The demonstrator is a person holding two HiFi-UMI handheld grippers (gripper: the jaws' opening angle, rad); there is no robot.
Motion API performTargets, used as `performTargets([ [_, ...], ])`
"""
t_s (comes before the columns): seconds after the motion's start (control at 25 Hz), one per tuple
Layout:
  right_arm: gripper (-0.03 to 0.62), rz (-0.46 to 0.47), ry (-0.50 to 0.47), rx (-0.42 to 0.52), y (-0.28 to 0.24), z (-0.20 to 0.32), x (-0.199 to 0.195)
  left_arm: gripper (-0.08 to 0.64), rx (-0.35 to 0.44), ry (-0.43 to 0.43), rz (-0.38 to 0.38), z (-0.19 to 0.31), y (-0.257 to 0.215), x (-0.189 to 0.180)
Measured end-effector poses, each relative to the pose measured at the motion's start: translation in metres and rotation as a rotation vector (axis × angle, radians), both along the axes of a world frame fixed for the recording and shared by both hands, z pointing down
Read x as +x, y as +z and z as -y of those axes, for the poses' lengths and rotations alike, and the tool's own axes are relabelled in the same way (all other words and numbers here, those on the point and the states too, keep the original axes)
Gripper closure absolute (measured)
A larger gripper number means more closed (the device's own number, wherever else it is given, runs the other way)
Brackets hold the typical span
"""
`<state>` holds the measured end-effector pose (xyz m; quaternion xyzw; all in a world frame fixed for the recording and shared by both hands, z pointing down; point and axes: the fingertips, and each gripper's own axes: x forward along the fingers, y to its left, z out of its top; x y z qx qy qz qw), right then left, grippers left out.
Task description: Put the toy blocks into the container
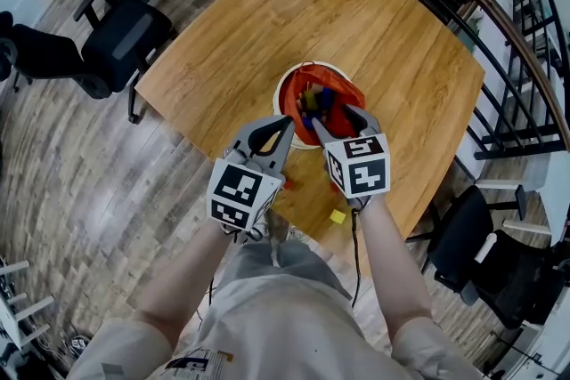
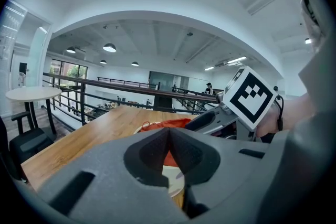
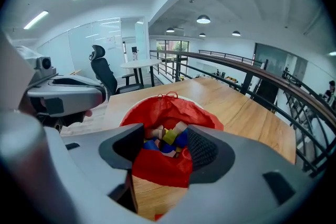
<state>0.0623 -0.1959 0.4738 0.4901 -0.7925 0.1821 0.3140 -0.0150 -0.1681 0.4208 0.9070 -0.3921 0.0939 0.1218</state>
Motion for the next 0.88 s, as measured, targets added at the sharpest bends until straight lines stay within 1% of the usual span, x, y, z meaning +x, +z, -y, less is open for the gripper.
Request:
performTargets([
  [0.16,0.341,0.028,0.012,0.061,-0.021,-0.003,0.002,0.548,0.016,-0.005,-0.005,-0.003,-0.013,-0.002],
  [0.2,0.369,0.034,0.017,0.082,-0.027,-0.005,0.003,0.548,0.021,-0.005,-0.005,-0.005,-0.018,-0.002],
  [0.28,0.464,0.046,0.032,0.131,-0.044,-0.009,0.006,0.548,0.032,-0.006,-0.007,-0.009,-0.027,-0.003],
  [0.36,0.490,0.057,0.040,0.175,-0.061,-0.013,0.009,0.548,0.047,-0.009,-0.011,-0.012,-0.038,-0.004],
  [0.48,0.516,0.079,0.037,0.242,-0.089,-0.024,0.011,0.548,0.072,-0.016,-0.020,-0.018,-0.054,-0.008],
  [0.72,0.538,0.145,0.007,0.407,-0.156,-0.057,0.010,0.548,0.146,-0.022,-0.049,-0.039,-0.100,-0.011],
  [0.88,0.541,0.164,-0.029,0.472,-0.189,-0.086,0.007,0.548,0.219,-0.015,-0.034,-0.058,-0.127,-0.011],
])
